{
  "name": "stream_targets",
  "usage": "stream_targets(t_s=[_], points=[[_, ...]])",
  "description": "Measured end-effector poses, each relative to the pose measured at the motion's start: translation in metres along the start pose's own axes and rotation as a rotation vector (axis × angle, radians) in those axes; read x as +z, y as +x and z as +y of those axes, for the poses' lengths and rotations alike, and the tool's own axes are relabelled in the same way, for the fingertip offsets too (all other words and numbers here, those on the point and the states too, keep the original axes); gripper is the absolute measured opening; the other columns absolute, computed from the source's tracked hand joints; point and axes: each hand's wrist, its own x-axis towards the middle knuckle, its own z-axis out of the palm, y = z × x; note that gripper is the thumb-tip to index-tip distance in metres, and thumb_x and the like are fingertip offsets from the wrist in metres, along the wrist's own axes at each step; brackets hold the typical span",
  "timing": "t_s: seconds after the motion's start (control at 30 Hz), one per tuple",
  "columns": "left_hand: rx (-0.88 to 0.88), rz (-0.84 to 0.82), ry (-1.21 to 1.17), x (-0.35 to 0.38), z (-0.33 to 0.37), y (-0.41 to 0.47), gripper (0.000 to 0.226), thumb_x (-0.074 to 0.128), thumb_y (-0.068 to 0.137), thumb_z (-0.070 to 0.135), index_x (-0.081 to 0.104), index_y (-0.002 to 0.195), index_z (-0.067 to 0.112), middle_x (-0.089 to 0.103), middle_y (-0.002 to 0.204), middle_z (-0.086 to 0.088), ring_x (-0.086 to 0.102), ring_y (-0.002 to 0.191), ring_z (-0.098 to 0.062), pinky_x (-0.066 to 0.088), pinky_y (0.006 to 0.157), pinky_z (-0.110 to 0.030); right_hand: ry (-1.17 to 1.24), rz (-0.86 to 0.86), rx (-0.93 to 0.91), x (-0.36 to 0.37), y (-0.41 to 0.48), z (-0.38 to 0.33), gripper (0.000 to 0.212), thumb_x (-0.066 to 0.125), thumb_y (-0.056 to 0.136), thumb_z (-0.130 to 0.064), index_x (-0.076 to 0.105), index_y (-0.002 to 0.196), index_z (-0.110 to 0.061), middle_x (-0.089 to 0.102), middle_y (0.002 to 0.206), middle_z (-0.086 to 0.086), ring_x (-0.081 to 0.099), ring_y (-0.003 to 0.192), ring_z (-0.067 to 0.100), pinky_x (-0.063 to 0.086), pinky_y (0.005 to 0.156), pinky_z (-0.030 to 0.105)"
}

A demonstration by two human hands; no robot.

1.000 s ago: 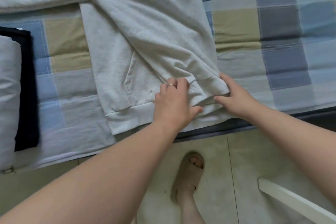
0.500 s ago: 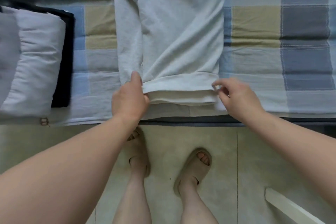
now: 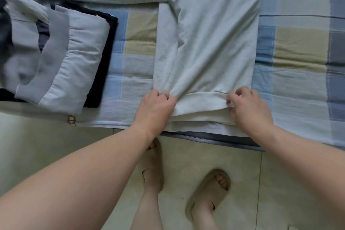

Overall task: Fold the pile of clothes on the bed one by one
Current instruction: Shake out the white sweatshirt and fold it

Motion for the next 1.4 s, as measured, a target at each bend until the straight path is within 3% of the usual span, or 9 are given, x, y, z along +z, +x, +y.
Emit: stream_targets(t_s=[0.17,0.3,0.5,0.7,0.8,0.9,1.1,1.23,1.4], points=[[0.039,0.149,-0.075,-0.023,-0.01,-0.024,0.039,0.041,0.045,-0.018,0.047,0.07,0.01,0.041,0.069,-0.006,0.027,0.063,-0.022,0.019,0.056,-0.033,-0.098,-0.098,-0.092,-0.009,-0.004,0.007,0.028,0.059,0.095,-0.023,0.06,0.123,-0.03,0.051,0.125,0.002,0.05,0.109,0.027,0.033,0.07,0.034],[-0.094,-0.274,0.062,-0.019,-0.011,-0.035,0.043,0.06,0.064,-0.012,0.043,0.09,0.017,0.051,0.095,-0.006,0.036,0.076,-0.026,0.03,0.066,-0.037,-0.1,-0.261,-0.082,-0.015,-0.004,-0.001,0.043,0.054,0.095,-0.03,0.05,0.137,-0.034,0.04,0.141,-0.001,0.047,0.124,0.023,0.043,0.08,0.036],[-0.171,-0.657,-0.149,-0.02,-0.012,-0.023,0.03,0.052,0.094,0.043,0.057,0.118,0.026,0.055,0.125,-0.002,0.048,0.119,-0.027,0.038,0.097,-0.043,-0.036,-0.359,-0.014,-0.029,0.0,-0.015,0.042,0.05,0.096,-0.032,0.052,0.138,-0.03,0.042,0.145,0.003,0.045,0.13,0.025,0.034,0.107,0.046],[-0.597,-0.164,-0.461,-0.024,-0.013,-0.005,0.037,0.057,0.098,0.039,0.048,0.127,0.017,0.045,0.133,-0.008,0.047,0.117,-0.03,0.04,0.093,-0.04,0.139,-0.223,-0.056,-0.031,0.003,-0.033,0.075,0.058,0.093,-0.027,0.019,0.158,-0.031,0.01,0.166,0.009,0.027,0.145,0.034,0.032,0.113,0.049],[-0.862,-0.224,-0.869,-0.017,-0.014,0.017,0.047,0.059,0.098,0.042,0.043,0.135,0.017,0.049,0.136,-0.002,0.053,0.115,-0.024,0.041,0.087,-0.033,0.102,-0.457,-0.134,-0.02,0.006,-0.044,0.078,0.059,0.092,-0.034,0.016,0.158,-0.04,0.0,0.169,0.004,0.012,0.153,0.027,0.022,0.121,0.049],[-0.953,-0.178,-1.017,-0.014,-0.016,0.028,0.036,0.061,0.097,0.044,0.051,0.12,0.019,0.058,0.105,0.006,0.059,0.092,-0.017,0.041,0.07,-0.029,0.102,-0.53,-0.179,-0.018,0.011,-0.044,0.066,0.059,0.093,-0.038,0.032,0.152,-0.045,0.001,0.169,0.002,0.007,0.154,0.021,0.016,0.123,0.048],[-0.901,-0.295,-0.722,-0.019,-0.03,0.027,0.016,0.056,0.098,0.037,0.054,0.088,0.024,0.064,0.092,0.003,0.058,0.079,-0.018,0.041,0.063,-0.032,0.256,-0.719,-0.143,-0.056,0.019,-0.033,0.041,0.059,0.098,-0.028,0.058,0.137,-0.036,0.013,0.168,-0.005,0.027,0.15,0.016,0.022,0.117,0.026],[-0.858,-0.377,-0.486,-0.035,-0.04,0.054,0.021,0.054,0.088,0.024,0.057,0.109,0.024,0.055,0.125,-0.001,0.056,0.11,-0.028,0.046,0.091,-0.041,0.425,-0.445,-0.052,-0.079,0.047,-0.04,0.031,0.055,0.099,-0.023,0.065,0.127,-0.031,0.057,0.142,-0.006,0.052,0.127,0.013,0.038,0.099,0.026],[-0.738,-0.113,-0.86,-0.042,-0.058,0.149,0.051,0.056,0.095,0.037,0.044,0.141,0.017,0.051,0.138,-0.004,0.05,0.124,-0.024,0.042,0.102,-0.036,0.439,-0.124,-0.041,-0.079,0.117,-0.061,0.063,0.057,0.092,-0.012,0.043,0.15,-0.03,0.032,0.158,0.004,0.033,0.141,0.025,0.029,0.114,0.033]])
